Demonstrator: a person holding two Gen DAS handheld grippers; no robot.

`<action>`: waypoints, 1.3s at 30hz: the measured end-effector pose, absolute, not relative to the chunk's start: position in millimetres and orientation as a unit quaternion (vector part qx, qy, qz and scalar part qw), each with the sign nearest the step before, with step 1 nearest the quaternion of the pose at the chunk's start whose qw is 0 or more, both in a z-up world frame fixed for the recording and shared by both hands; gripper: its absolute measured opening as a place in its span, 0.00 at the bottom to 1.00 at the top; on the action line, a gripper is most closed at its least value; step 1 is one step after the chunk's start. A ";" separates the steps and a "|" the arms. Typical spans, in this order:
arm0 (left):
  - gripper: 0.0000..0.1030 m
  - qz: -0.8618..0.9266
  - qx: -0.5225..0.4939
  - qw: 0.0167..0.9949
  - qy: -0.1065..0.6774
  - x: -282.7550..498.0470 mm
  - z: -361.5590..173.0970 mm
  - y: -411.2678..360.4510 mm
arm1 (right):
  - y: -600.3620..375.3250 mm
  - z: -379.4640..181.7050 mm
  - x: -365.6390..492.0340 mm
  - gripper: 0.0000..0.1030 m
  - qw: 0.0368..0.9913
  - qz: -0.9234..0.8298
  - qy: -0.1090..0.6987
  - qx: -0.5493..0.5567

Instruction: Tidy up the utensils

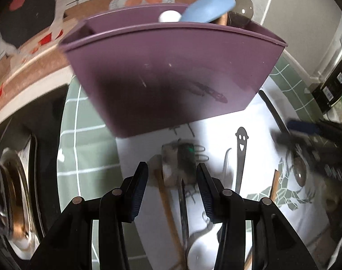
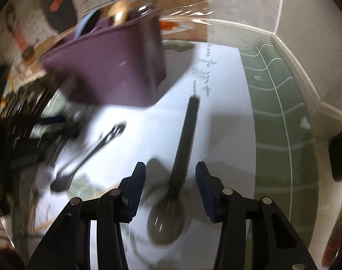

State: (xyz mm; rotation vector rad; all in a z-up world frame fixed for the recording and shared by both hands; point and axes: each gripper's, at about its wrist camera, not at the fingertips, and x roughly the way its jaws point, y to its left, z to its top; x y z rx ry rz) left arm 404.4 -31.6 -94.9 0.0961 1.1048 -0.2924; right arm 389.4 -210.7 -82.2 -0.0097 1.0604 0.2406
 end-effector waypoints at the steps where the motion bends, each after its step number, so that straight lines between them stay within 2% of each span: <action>1: 0.44 -0.139 0.040 0.840 0.524 403.0 -94.4 -29.9 | -209.2 -82.1 396.2 0.38 0.856 0.109 0.505 -0.008; 4: 0.44 -0.142 0.040 0.839 0.524 402.5 -95.2 -28.6 | -198.3 -82.6 407.1 0.13 0.860 0.092 0.499 -0.050; 5: 0.44 -0.141 0.044 0.840 0.523 402.2 -95.3 -29.6 | -196.9 -82.2 408.0 0.12 0.860 0.098 0.498 -0.050; 14: 0.44 -0.114 0.067 0.841 0.524 417.2 -99.5 -53.1 | -206.3 -63.3 369.2 0.12 0.878 0.124 0.461 0.010; 17: 0.31 -0.119 0.060 0.843 0.521 414.0 -97.7 -49.9 | -207.0 -50.9 355.3 0.12 0.890 0.127 0.438 0.014; 27: 0.31 -0.144 -0.034 0.887 0.438 342.8 -34.7 -9.5 | -205.2 -11.4 320.9 0.12 0.907 0.169 0.384 0.041; 31: 0.31 -0.146 -0.073 0.905 0.394 320.7 5.0 5.2 | -203.6 2.3 311.5 0.12 0.913 0.174 0.365 0.050; 34: 0.31 -0.158 -0.094 0.924 0.335 319.9 57.4 13.7 | -204.5 35.1 308.7 0.12 0.929 0.181 0.317 0.066; 39: 0.31 -0.148 -0.124 0.963 0.190 344.7 157.8 21.5 | -188.2 138.2 319.8 0.12 0.968 0.175 0.176 0.040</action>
